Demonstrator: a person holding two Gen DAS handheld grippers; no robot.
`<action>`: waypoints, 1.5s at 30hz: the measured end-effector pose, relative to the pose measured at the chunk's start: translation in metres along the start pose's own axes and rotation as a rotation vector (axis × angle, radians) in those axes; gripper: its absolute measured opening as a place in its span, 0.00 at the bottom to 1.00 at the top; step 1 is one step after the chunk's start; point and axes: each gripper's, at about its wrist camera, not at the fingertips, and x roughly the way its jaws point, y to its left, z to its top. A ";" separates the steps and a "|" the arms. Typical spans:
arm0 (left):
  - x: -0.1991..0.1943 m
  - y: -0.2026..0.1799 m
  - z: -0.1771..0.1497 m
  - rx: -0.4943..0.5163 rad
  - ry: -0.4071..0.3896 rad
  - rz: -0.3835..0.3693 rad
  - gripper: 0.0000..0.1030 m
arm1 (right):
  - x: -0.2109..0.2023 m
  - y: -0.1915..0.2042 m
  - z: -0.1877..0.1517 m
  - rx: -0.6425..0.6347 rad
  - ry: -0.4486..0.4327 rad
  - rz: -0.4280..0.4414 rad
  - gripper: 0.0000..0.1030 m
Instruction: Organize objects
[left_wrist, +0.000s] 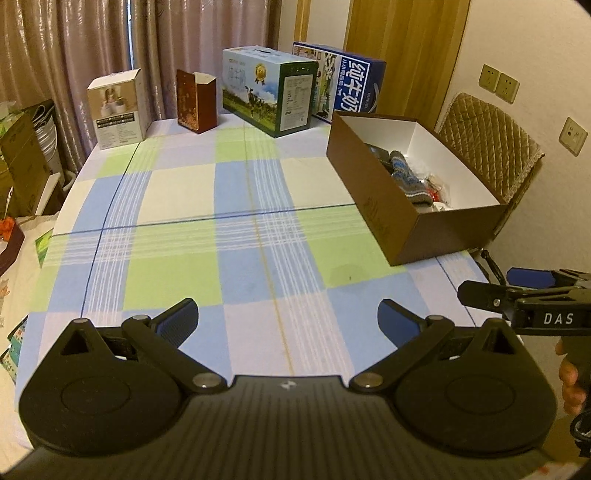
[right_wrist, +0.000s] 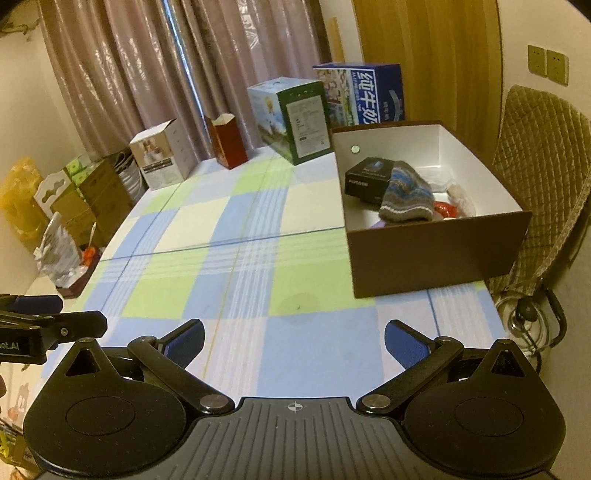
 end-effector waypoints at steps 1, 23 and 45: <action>-0.002 0.001 -0.003 -0.001 0.001 0.003 0.99 | -0.001 0.003 -0.002 -0.002 0.001 0.001 0.98; -0.026 0.038 -0.042 -0.046 0.026 0.055 0.99 | 0.002 0.047 -0.028 -0.066 0.057 0.038 0.98; -0.033 0.068 -0.057 -0.100 0.042 0.096 0.99 | 0.019 0.075 -0.032 -0.125 0.097 0.073 0.98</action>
